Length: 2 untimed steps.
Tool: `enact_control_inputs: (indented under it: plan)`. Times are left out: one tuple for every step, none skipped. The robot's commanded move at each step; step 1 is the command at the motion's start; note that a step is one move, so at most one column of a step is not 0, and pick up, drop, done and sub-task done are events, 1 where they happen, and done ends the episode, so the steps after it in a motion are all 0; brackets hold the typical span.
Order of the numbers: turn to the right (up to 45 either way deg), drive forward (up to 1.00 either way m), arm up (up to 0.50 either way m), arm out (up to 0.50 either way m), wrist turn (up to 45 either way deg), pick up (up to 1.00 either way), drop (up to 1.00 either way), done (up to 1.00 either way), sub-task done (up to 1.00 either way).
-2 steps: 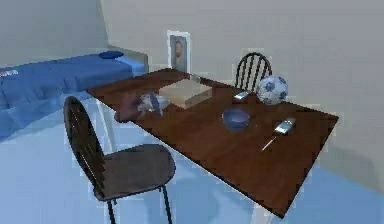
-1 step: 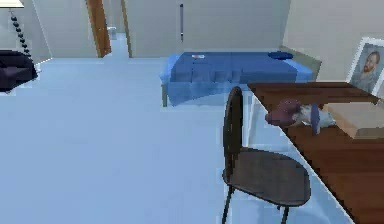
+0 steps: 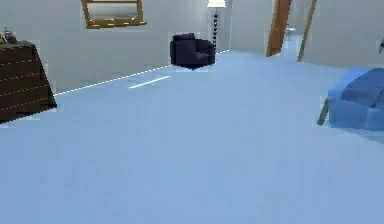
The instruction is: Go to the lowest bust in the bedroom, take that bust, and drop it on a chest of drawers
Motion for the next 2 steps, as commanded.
enact_control_inputs:
  plan:
    - [45.0, 0.00, 0.00, 0.00, 0.0, 0.00, 0.00, 0.00, 0.00]
    - [21.0, 0.00, 0.00, 0.00, 0.0, 0.00, 0.00, 0.00, 0.00]
